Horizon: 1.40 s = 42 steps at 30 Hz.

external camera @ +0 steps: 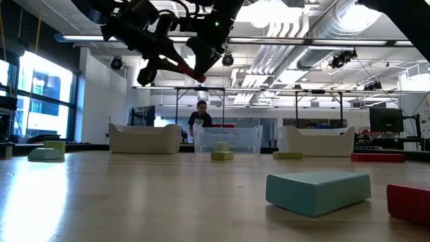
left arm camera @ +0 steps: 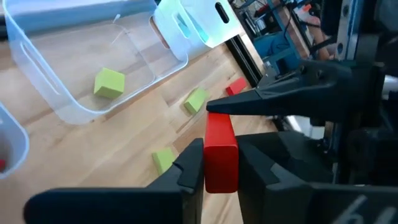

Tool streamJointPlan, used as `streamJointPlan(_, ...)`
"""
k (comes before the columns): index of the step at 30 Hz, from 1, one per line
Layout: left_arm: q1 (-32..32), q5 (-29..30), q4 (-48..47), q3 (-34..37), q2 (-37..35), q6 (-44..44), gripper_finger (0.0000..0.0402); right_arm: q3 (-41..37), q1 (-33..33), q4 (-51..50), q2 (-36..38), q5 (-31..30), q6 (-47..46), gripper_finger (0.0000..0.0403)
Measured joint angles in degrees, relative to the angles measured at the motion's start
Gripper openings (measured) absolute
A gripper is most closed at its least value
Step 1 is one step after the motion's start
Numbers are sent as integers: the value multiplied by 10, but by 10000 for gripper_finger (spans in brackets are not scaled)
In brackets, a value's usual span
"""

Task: Sort & place blocks by color
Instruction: Put the red block into the gray bin

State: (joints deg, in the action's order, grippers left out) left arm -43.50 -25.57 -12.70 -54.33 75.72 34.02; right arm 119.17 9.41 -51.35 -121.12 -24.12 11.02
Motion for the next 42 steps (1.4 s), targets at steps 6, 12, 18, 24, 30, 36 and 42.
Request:
streamJointPlan(6, 0, 4, 1, 0, 0, -33, 38, 0, 0, 0, 0, 1, 0, 75)
streamJointPlan(12, -5, 13, -5, 1, 1, -71, 38, 1, -1, 4, 0, -4, -32, 161)
streamJointPlan(18, -25, 48, -41, 1, 1, -130, 38, 1, -6, -24, 0, -27, -103, 213)
streamJointPlan(24, -57, 94, -90, 1, 1, -200, 38, 1, -8, -45, 0, -22, -177, 218)
streamJointPlan(30, -81, 175, -136, 1, 1, -262, 38, 1, 0, -58, 0, 26, -165, 220)
streamJointPlan(36, -97, 227, -148, 1, 14, -278, 38, 1, 27, -60, 0, 117, -123, 220)
streamJointPlan(42, -106, 236, -150, 1, 57, -276, 39, 1, 56, -60, 0, 161, -92, 220)
